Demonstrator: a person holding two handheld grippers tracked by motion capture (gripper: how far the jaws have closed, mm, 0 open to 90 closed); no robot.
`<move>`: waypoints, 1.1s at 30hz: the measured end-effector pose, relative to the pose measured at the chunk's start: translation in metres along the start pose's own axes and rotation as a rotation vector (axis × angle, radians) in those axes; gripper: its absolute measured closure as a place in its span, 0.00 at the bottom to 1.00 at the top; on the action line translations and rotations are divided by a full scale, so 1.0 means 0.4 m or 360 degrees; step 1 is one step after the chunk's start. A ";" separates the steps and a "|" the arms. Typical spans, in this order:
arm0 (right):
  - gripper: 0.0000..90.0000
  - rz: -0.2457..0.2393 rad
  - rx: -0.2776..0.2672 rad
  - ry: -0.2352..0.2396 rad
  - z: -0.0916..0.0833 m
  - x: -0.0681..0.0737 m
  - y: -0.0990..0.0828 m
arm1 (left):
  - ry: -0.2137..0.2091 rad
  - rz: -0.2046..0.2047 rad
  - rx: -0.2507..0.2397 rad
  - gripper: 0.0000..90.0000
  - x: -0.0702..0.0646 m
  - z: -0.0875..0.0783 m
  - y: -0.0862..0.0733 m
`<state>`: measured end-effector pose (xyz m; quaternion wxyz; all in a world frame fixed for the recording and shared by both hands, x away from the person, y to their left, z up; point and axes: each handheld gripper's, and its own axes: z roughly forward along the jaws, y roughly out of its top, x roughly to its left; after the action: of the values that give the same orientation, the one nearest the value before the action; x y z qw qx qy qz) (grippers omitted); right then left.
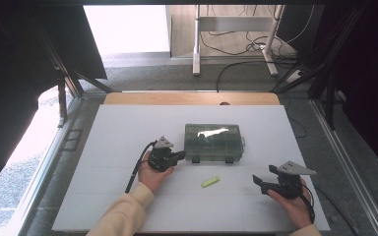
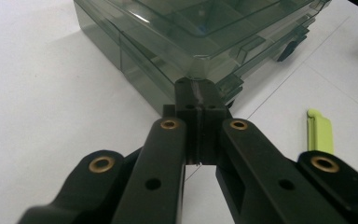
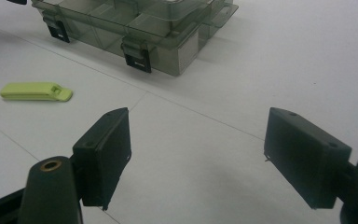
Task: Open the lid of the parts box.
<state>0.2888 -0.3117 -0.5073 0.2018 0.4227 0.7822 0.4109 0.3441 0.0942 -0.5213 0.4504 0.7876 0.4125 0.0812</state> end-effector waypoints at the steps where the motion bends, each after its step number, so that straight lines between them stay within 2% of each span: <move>1: 0.25 0.0000 0.0001 -0.0001 0.000 0.000 0.000 | -0.0002 -0.0002 -0.0002 1.00 0.000 0.000 0.001; 33: 0.25 0.0011 -0.0010 -0.0013 -0.003 -0.001 0.002 | -0.0052 0.0017 -0.0026 1.00 -0.010 0.016 0.026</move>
<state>0.2888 -0.3125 -0.5061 0.2049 0.4266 0.7785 0.4122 0.3509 0.0844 -0.5159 0.4632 0.7873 0.4002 0.0740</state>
